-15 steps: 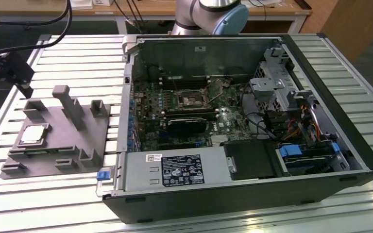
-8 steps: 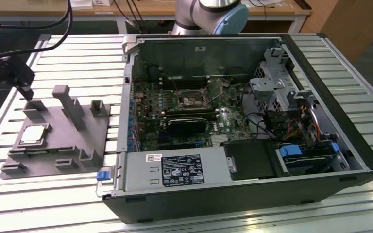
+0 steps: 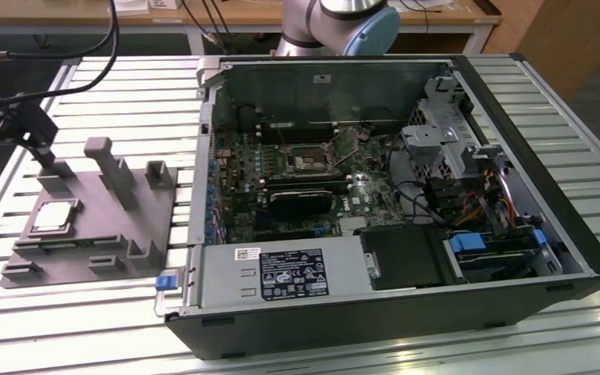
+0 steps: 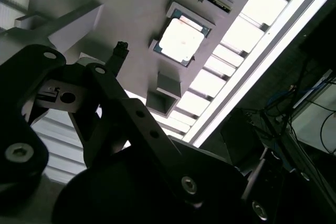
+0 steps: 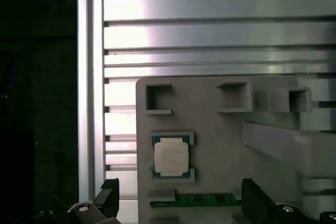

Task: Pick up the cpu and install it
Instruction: 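Pick up the cpu and move it towards the insertion slot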

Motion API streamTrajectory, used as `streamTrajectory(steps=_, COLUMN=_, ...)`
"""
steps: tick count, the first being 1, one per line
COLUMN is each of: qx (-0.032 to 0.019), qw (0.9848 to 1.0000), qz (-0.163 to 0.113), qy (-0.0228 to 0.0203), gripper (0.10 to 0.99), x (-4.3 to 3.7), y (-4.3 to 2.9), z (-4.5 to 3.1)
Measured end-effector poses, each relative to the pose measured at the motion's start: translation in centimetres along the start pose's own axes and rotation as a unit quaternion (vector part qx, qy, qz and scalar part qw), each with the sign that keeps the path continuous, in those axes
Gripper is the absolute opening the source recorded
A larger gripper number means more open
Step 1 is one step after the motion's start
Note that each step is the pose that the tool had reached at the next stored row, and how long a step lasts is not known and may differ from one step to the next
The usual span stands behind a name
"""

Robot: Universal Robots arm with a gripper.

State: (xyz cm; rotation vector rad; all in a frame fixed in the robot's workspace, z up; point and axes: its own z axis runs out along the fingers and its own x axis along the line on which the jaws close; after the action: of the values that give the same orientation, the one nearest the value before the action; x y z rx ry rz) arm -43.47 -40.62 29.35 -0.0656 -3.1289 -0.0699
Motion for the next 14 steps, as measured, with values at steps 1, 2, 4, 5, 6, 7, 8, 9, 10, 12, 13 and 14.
streamTrajectory(steps=1, qx=-0.0001, qw=1.0, qz=0.0, qy=0.0, gripper=0.988, x=0.0, y=-0.03, z=0.16)
streamTrajectory(steps=2, qx=-0.0001, qw=1.0, qz=0.0, qy=0.0, gripper=0.988, x=-0.01, y=-0.07, z=0.32)
streamTrajectory(steps=4, qx=0.0, qw=1.0, qz=0.0, qy=0.0001, gripper=0.988, x=-0.01, y=-0.14, z=0.69)
streamTrajectory(steps=5, qx=0.0, qw=1.0, qz=-0.001, qy=0.0001, gripper=0.988, x=-0.01, y=-0.16, z=0.86)
streamTrajectory(steps=6, qx=0.0, qw=1.0, qz=-0.002, qy=0.0001, gripper=0.988, x=-0.02, y=-0.19, z=1.02)
streamTrajectory(steps=7, qx=0.0, qw=1.0, qz=-0.004, qy=0.0002, gripper=0.988, x=-0.02, y=-0.22, z=1.19)
streamTrajectory(steps=8, qx=0.0, qw=1.0, qz=-0.006, qy=0.0003, gripper=0.988, x=-0.02, y=-0.25, z=1.35)
streamTrajectory(steps=9, qx=0.0, qw=1.0, qz=-0.008, qy=0.0004, gripper=0.988, x=-0.03, y=-0.28, z=1.51)
streamTrajectory(steps=10, qx=0.0001, qw=0.9999, qz=-0.011, qy=0.0006, gripper=0.988, x=-0.03, y=-0.3, z=1.65)
streamTrajectory(steps=12, qx=0.0002, qw=0.9999, qz=-0.017, qy=0.0008, gripper=0.988, x=-0.03, y=-0.33, z=1.93)
streamTrajectory(steps=13, qx=0.0002, qw=0.9998, qz=-0.019, qy=0.0009, gripper=0.988, x=-0.03, y=-0.34, z=2.06)
streamTrajectory(steps=14, qx=0.0002, qw=0.9998, qz=-0.019, qy=0.0009, gripper=0.988, x=-0.04, y=-0.35, z=2.18)
